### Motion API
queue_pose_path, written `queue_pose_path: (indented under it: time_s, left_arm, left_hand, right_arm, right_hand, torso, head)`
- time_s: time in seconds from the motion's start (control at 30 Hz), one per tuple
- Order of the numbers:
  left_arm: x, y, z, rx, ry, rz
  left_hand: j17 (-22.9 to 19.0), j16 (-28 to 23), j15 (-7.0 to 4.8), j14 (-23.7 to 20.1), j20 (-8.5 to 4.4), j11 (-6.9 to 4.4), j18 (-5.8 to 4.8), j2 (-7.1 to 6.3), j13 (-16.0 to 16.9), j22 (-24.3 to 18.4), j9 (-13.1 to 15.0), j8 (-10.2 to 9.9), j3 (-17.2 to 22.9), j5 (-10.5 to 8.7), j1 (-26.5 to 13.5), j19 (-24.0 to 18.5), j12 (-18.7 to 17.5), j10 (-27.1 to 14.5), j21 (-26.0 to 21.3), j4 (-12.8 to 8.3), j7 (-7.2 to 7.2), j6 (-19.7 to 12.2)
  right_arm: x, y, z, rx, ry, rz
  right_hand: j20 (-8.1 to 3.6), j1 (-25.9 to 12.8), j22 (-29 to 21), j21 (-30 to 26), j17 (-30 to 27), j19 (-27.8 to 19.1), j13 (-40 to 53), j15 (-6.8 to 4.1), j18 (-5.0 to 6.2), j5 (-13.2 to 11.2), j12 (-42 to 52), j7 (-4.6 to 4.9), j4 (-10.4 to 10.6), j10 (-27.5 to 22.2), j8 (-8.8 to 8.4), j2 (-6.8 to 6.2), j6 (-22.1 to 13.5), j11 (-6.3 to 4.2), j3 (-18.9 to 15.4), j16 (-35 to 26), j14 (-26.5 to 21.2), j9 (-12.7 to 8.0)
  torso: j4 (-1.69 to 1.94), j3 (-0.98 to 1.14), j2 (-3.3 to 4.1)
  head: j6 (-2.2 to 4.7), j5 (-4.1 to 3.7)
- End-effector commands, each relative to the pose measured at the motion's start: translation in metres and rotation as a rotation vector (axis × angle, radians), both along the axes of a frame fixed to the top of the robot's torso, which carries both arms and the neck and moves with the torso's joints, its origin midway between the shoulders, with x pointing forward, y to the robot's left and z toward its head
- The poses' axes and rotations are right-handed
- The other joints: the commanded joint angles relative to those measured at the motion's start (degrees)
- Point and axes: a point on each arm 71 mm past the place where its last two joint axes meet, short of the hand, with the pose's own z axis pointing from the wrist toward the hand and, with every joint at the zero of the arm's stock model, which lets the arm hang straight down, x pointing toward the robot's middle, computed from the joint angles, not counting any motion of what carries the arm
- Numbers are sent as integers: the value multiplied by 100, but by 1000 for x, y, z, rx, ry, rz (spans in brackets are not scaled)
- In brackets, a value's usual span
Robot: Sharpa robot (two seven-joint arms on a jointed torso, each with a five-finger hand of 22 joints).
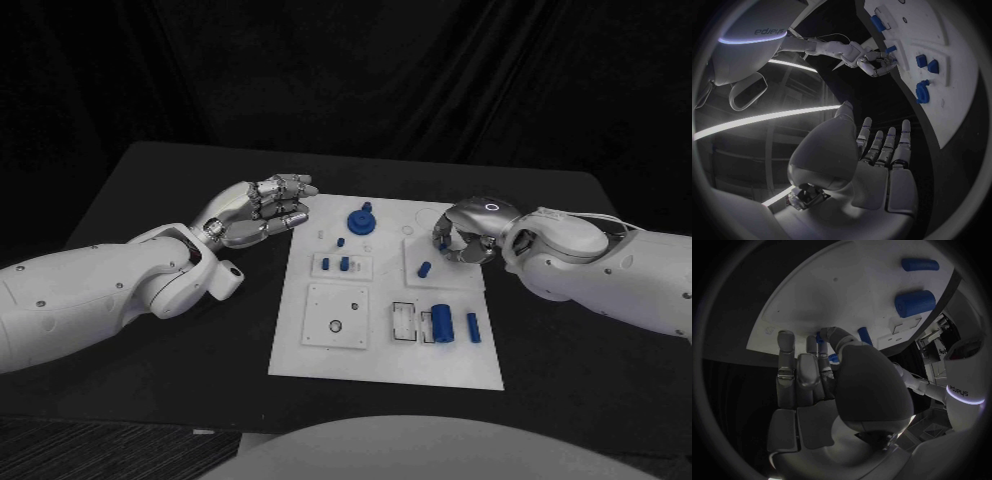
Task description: Assemble the parts on the task board
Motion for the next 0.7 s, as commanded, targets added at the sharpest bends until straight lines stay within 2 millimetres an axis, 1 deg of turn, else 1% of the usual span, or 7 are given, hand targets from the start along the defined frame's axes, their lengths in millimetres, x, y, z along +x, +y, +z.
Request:
queue_pose_path:
  time_s: [0.03, 0.1, 0.2, 0.3, 0.4, 0.6, 0.7]
  left_arm:
    - [-2, -2, 4, -47, -40, -30]
    - [-2, -2, 4, -46, -39, -29]
    - [-2, -2, 3, -44, -36, -28]
    - [-1, -2, 3, -41, -32, -28]
    - [-1, -3, 2, -40, -26, -31]
    - [-1, -5, 2, -37, -19, -34]
    - [-1, -6, 1, -37, -16, -36]
  left_hand:
    - [4, 10, 1, 35, 17, 43, -58, -4, -5, -5, -7, -11, -6, 19, 62, 43, 20, 0, 22, -27, 29, 19]
    - [4, 10, 1, 35, 17, 43, -58, -4, -5, -5, -7, -11, -6, 19, 62, 43, 20, 0, 22, -27, 29, 19]
    - [7, 29, 14, 55, 17, 76, -69, 5, -8, -12, -14, -16, -13, 22, 79, 56, 43, 5, 25, -23, 23, 17]
    - [7, 32, 19, 59, 18, 84, -74, 10, -11, -14, -17, -17, -14, 23, 85, 60, 43, 6, 26, -23, 28, 18]
    - [7, 36, 23, 62, 18, 88, -77, 14, -13, -15, -18, -18, -14, 25, 90, 62, 43, 6, 26, -23, 31, 18]
    - [9, 50, 36, 75, 18, 103, -88, 30, -17, -21, -23, -21, -13, 35, 110, 72, 56, 9, 28, -24, 46, 19]
    - [11, 58, 42, 82, 18, 112, -93, 39, -18, -24, -26, -21, -14, 35, 118, 77, 66, 11, 29, -24, 53, 21]
  right_arm:
    - [-3, -3, 6, 71, -37, -8]
    - [-3, -5, 10, 92, -39, -18]
    - [-2, -7, 19, 117, -44, -31]
    - [-3, -9, 29, 132, -48, -37]
    - [-7, -8, 39, 141, -40, -32]
    - [-20, 4, 48, 156, -12, 6]
    - [-28, 14, 50, 162, 10, 41]
  right_hand:
    - [-28, 27, 289, -57, -40, -11, -7, -5, 37, 17, -36, 9, -19, 48, -11, 0, 28, -16, -6, -46, -23, 37]
    - [-28, 27, 292, -43, -36, -10, -12, -4, 34, 17, -45, 10, -18, 50, -16, -1, 25, -15, -5, -43, -23, 37]
    - [-26, 24, 293, -31, -21, -16, -30, 2, 29, -24, -77, 16, -13, 63, -41, 1, 11, -8, -5, -32, -17, 33]
    - [-26, 27, 294, -26, -33, -17, -38, 3, 28, -37, -90, 18, -13, 66, -51, 4, 8, -6, -3, -44, -21, 31]
    - [-19, 33, 285, -61, -73, -45, -71, 16, 30, -85, -150, 34, -7, 68, -103, 11, -21, 11, 7, -86, -42, 11]
    - [-8, 42, 275, -109, -122, -85, -108, 32, 35, -123, -218, 51, 0, 68, -170, 19, -52, 30, 24, -140, -73, -24]
    - [-7, 50, 272, -125, -131, -94, -113, 33, 38, -127, -227, 52, -2, 75, -182, 23, -54, 29, 29, -149, -78, -32]
  torso:
    - [-4, 1, -11]
    - [-4, 2, -11]
    - [0, 2, -14]
    - [5, 2, -14]
    - [14, -2, -20]
    - [14, 3, -9]
    - [-2, 8, -2]
  head:
    - [-1, 24]
    - [-1, 19]
    - [-1, 27]
    - [-1, 46]
    - [-1, 76]
    - [-1, 95]
    - [-1, 114]
